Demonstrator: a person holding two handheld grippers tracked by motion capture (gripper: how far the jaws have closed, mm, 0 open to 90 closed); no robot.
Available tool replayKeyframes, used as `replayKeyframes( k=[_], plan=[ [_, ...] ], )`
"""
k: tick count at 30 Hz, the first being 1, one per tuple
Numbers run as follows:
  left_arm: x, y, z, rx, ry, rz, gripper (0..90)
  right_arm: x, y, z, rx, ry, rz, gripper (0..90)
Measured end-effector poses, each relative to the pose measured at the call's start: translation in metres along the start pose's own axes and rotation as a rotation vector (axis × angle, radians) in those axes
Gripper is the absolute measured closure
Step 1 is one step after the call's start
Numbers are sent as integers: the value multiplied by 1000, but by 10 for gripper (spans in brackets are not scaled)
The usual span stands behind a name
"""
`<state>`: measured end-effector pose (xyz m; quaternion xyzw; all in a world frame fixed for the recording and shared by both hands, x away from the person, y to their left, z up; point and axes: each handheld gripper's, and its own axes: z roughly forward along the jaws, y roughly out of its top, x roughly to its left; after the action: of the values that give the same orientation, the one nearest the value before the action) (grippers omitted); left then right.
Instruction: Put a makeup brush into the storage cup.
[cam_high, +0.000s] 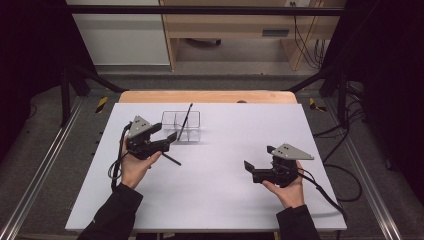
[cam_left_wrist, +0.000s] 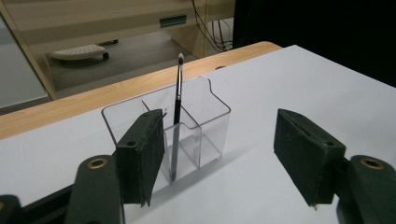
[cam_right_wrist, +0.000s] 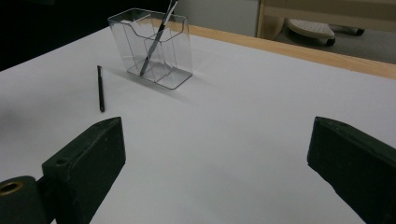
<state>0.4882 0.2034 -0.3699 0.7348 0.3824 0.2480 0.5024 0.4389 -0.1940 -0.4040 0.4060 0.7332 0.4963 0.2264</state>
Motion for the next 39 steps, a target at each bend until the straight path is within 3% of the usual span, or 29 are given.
replayKeyframes(
  k=[16, 23, 33, 39],
  plan=[
    [-5, -30, -48, -1, -5, -4, 195, 0, 1, -4, -8, -2, -1, 48],
    [-6, -42, -54, 22, 11, -6, 134, 1, 0, -5, -7, -4, -4, 45],
    [1, -56, -64, 31, 25, -37, 109, 2, 0, -7, -7, -6, -5, 39],
    [4, -60, -68, 41, 33, -36, 106, 2, 0, -8, -7, -9, -2, 37]
  ],
)
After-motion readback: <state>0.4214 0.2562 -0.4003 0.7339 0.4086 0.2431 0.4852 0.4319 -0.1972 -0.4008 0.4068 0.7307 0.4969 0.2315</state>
